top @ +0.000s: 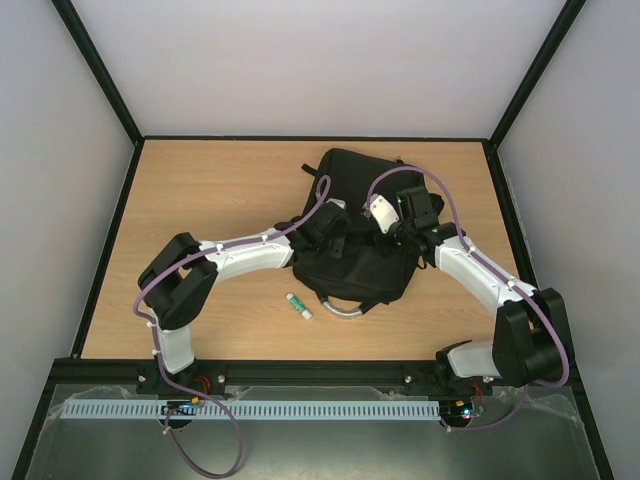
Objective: Pack the student bag
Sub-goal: Place the stationery in the student bag, then pick up the stationery from the center of the board.
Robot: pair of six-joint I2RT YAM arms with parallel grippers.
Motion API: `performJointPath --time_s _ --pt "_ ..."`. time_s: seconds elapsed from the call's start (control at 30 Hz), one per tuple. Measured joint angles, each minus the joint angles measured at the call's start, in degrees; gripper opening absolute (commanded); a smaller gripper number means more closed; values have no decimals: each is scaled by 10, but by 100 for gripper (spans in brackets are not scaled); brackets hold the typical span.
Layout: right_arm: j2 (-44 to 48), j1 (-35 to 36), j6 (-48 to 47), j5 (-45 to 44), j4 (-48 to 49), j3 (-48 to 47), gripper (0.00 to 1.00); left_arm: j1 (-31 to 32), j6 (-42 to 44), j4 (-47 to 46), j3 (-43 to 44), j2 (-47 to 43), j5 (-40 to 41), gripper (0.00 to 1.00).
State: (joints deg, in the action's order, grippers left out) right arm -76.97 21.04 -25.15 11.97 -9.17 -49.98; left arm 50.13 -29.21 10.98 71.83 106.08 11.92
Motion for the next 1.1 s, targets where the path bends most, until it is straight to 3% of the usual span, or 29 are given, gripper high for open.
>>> performJointPath --time_s 0.33,0.53,0.8,1.1 --pt "0 0 -1 0 1 0 1 6 -10 -13 6 -1 12 5" --pt "0 0 -1 0 0 0 1 41 -32 38 0 -55 16 15" --pt "0 0 -1 0 0 0 1 96 -124 102 -93 -216 17 16" --pt "0 0 -2 0 0 0 1 93 -216 180 -217 -231 -17 21"
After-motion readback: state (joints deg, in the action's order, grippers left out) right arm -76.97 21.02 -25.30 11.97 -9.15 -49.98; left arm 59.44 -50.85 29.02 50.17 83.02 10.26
